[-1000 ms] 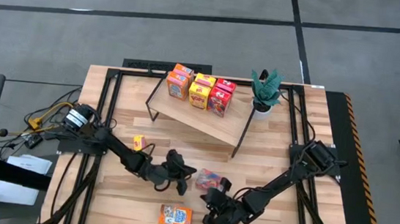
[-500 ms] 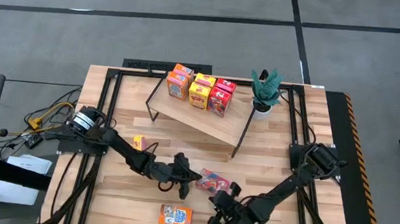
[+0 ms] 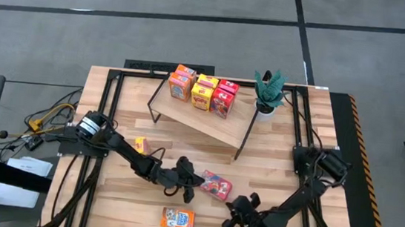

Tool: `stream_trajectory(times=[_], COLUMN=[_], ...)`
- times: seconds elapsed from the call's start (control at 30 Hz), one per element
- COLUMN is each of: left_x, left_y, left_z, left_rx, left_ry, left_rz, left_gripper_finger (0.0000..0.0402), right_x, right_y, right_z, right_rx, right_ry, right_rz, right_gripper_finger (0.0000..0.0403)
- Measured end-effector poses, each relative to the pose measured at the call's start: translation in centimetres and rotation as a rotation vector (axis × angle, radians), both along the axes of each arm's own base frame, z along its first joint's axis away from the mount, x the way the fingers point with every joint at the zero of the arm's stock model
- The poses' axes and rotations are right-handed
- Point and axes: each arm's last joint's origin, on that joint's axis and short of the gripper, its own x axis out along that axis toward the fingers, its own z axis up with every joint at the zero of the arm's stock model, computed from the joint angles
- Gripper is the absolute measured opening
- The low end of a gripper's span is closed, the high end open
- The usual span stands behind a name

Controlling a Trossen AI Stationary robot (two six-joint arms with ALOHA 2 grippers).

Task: Stack cereal on shelf
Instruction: Put red cereal box on the table

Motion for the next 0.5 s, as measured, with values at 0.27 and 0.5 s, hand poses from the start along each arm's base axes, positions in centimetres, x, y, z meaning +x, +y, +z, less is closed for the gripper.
stream_trajectory(times=[0.27,0.5], left_x=[-0.8,-1.2], left_y=[-0.8,-1.0], left_z=[-0.7,-1.0], left_rx=[-0.004,-0.014], left_ry=[0.065,0.102], left_rz=[0.042,0.071], left_gripper_finger=[0.0,0.0], right_x=[-0.3,0.7], right_y=[-0.4,-1.5], right_z=[-0.1,-0.1], right_rx=[-0.004,-0.06], right_ry=[0.007,0.043], right_rz=[-0.05,-0.033], right_gripper_finger=[0.0036,0.0025])
